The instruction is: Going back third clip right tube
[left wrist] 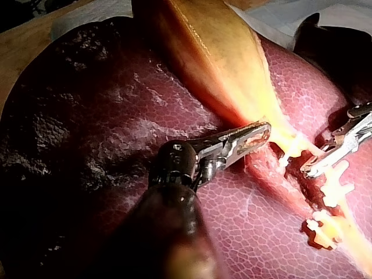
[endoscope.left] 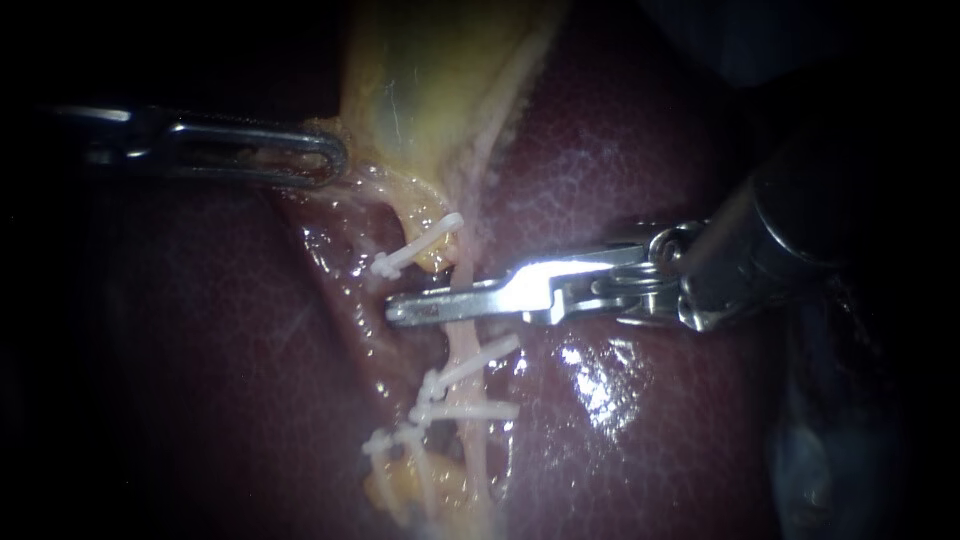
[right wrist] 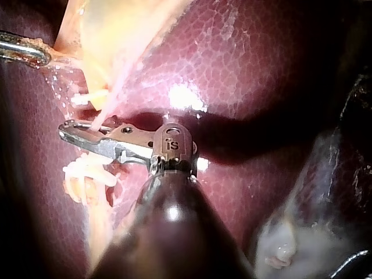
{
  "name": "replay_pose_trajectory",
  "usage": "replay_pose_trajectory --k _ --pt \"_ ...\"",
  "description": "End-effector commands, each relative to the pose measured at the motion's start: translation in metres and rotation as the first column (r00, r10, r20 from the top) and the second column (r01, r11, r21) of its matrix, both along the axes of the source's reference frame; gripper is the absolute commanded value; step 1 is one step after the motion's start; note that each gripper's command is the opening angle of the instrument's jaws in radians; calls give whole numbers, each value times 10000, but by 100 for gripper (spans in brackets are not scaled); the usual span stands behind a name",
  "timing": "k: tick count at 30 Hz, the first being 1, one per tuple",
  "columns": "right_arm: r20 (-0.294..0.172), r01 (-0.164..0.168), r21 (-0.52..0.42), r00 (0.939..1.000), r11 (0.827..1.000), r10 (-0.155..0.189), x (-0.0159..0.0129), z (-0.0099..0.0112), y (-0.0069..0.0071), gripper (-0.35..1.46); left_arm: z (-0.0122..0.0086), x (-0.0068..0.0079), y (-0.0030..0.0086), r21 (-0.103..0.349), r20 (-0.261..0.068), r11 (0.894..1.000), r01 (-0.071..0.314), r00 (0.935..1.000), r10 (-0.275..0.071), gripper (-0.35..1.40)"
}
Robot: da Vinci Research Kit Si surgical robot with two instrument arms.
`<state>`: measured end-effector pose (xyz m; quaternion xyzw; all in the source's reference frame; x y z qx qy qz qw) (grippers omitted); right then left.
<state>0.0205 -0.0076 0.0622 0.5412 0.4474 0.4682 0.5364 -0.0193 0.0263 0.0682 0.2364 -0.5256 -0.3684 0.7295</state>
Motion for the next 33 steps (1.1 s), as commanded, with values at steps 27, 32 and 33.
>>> replay_pose_trajectory --k 27,32,33 --pt "1717 1903 -7164 9806 6713 -948 -25 5 -6 50 1 3 -1 -10 -2 10000 -10 10000 10 -35" --pt "1863 2027 -8307 9789 5185 -842 -63 -33 15 50 1 4 -1 -9 0 10000 -13 10000 13 -35" --pt "1883 2045 -8397 9786 5030 -835 -70 -40 18 50 1 4 -1 -9 0 10000 -13 10000 13 -35"
